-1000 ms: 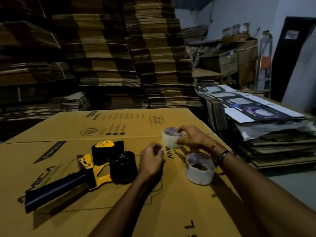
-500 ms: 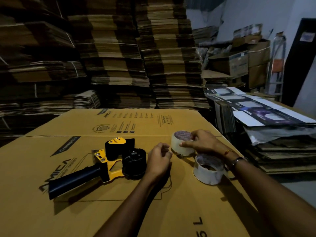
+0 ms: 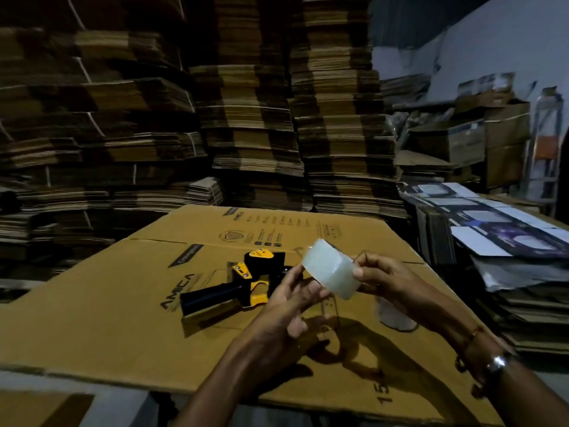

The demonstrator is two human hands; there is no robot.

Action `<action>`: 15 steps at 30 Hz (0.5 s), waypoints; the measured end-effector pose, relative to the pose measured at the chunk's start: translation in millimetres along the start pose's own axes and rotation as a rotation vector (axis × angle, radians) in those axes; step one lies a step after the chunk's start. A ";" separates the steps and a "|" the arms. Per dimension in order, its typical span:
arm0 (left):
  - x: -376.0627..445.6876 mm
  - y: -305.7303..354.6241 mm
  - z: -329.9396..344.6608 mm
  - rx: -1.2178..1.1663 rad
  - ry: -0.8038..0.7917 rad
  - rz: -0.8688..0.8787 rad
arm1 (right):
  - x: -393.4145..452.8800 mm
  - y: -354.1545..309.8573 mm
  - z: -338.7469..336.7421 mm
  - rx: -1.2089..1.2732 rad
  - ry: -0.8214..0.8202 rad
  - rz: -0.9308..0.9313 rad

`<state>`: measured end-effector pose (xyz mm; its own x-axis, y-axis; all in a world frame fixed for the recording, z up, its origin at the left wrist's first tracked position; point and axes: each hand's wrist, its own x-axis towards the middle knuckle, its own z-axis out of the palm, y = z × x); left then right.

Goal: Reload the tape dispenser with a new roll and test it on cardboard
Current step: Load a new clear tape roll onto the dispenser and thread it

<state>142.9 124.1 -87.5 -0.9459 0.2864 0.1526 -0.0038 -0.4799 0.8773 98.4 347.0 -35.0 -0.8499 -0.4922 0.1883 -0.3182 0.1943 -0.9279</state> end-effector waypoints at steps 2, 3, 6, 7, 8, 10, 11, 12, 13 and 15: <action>-16.6 7.2 0.3 0.025 -0.038 0.015 | -4.5 -3.0 12.0 0.066 -0.050 -0.005; -22.8 9.8 0.5 0.036 -0.036 0.027 | -6.3 -4.3 17.4 0.101 -0.074 -0.006; -37.6 17.6 0.3 0.071 0.009 0.056 | -10.8 -8.6 31.3 0.170 -0.120 -0.021; -41.0 19.4 -0.5 0.083 0.024 0.061 | -12.8 -10.2 34.9 0.191 -0.132 -0.030; -44.2 21.2 -1.9 0.081 0.037 0.064 | -14.7 -12.0 38.6 0.210 -0.147 -0.035; -51.1 25.9 -4.8 0.061 0.053 0.072 | -18.8 -16.7 47.0 0.250 -0.184 -0.030; -54.4 27.9 -5.9 0.065 0.066 0.087 | -20.1 -19.2 51.4 0.267 -0.199 -0.027; -57.0 29.2 -7.2 0.081 0.082 0.108 | -21.7 -21.1 56.2 0.284 -0.203 -0.027; -59.7 30.1 -8.4 0.114 0.098 0.137 | -22.8 -22.2 61.4 0.295 -0.195 -0.035; -65.1 30.0 -9.4 0.219 0.128 0.207 | -25.8 -24.9 73.9 0.288 -0.156 -0.062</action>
<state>201.3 83.3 -75.4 -0.9524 0.0881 0.2919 0.2498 -0.3237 0.9126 159.3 292.2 -40.6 -0.7507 -0.6243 0.2162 -0.2167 -0.0766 -0.9732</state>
